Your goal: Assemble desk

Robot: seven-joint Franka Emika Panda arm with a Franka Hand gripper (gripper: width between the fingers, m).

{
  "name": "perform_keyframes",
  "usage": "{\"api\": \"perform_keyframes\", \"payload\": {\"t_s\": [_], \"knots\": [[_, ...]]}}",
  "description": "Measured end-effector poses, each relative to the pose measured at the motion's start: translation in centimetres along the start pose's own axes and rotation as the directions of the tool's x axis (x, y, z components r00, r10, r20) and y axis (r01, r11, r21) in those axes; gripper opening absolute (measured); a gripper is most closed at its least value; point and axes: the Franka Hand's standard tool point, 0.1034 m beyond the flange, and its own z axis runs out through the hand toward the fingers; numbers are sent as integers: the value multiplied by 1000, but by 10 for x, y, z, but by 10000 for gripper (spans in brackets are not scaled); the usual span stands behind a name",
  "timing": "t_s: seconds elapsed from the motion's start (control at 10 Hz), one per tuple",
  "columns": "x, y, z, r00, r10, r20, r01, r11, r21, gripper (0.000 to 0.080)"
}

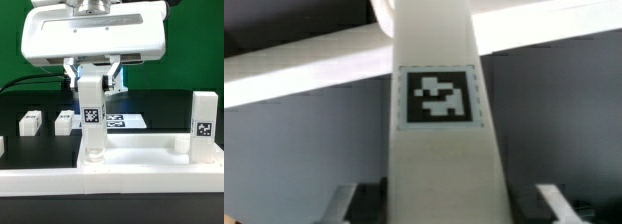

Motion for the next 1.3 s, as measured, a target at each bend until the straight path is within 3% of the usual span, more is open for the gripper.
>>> {"api": "perform_keyframes", "payload": {"t_s": [0.4,0.9,1.3], "knots": [[-4,5,4,1000,5,3,-5,1000,-9,290],[-14,-4,5,997,-11,-73,8,999,-34,290],[-16,-5,4,996,-12,-87,9,999,-38,290]]}}
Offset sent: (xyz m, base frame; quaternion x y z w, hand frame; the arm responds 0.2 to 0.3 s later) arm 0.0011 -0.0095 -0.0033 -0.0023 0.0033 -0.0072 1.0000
